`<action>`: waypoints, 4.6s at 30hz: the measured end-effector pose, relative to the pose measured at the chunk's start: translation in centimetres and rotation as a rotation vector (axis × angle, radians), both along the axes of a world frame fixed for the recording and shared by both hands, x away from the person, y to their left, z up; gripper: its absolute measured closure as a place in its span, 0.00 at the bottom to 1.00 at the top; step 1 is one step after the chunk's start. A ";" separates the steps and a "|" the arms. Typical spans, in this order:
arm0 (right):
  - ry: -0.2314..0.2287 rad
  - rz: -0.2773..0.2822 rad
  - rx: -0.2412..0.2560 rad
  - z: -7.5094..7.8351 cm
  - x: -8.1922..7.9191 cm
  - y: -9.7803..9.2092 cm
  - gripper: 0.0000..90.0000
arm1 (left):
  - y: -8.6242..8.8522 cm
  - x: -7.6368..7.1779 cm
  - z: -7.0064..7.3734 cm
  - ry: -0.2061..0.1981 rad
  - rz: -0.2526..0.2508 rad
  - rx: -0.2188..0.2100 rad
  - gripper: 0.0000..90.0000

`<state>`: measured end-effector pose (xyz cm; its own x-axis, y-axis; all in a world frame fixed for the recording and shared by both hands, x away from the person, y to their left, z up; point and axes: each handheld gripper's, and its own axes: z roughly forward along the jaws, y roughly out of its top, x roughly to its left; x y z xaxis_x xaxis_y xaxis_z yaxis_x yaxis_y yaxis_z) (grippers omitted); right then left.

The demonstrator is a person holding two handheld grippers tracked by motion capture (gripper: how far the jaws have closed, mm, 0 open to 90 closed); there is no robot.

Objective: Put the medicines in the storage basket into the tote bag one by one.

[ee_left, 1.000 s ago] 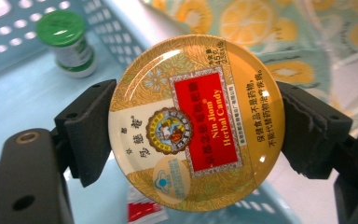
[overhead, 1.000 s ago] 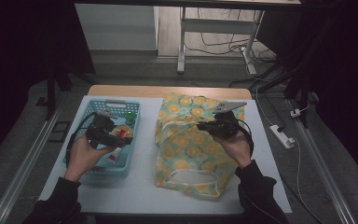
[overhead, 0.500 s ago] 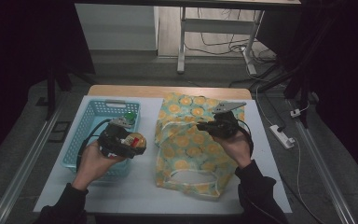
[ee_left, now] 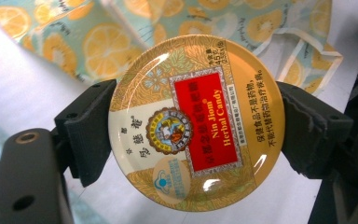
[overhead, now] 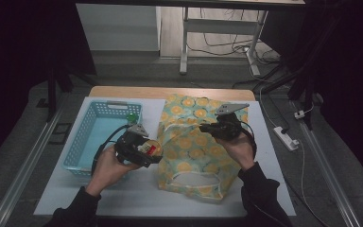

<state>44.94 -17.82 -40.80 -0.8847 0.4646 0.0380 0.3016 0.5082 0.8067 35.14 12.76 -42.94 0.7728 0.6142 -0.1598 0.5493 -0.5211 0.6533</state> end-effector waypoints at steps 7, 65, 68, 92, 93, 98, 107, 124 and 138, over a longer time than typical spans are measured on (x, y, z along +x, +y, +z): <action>0.000 0.000 0.001 0.0 0.0 0.0 1.00 | -1.9 0.7 -0.5 0.010 -0.030 0.000 0.22; 0.007 -0.012 -0.008 -0.9 0.3 0.5 1.00 | -11.0 9.2 -6.6 -0.001 -0.037 0.029 0.22; 0.013 -0.016 -0.013 -1.3 0.5 0.6 1.00 | -10.8 9.6 -7.0 0.006 -0.018 0.020 0.22; 0.031 -0.036 -0.035 -2.8 1.2 0.7 1.00 | -11.8 11.1 -9.7 0.011 0.009 0.078 0.22; 0.031 -0.036 -0.035 -2.8 1.2 0.7 1.00 | -11.8 11.0 -9.7 0.010 0.013 0.081 0.21; 0.030 -0.037 -0.030 -2.7 1.2 0.6 1.00 | -11.5 10.8 -9.0 0.012 0.005 0.056 0.16; 0.022 -0.035 -0.015 -2.4 1.1 0.5 1.00 | -10.6 9.4 -6.9 0.011 -0.001 0.008 0.09; 0.009 -0.016 -0.013 -2.3 0.9 0.4 1.00 | -8.5 6.7 -4.3 0.034 -0.047 -0.083 0.00; 0.009 -0.016 -0.015 -2.3 0.9 0.4 1.00 | -5.8 5.7 -3.5 0.022 -0.046 -0.115 0.00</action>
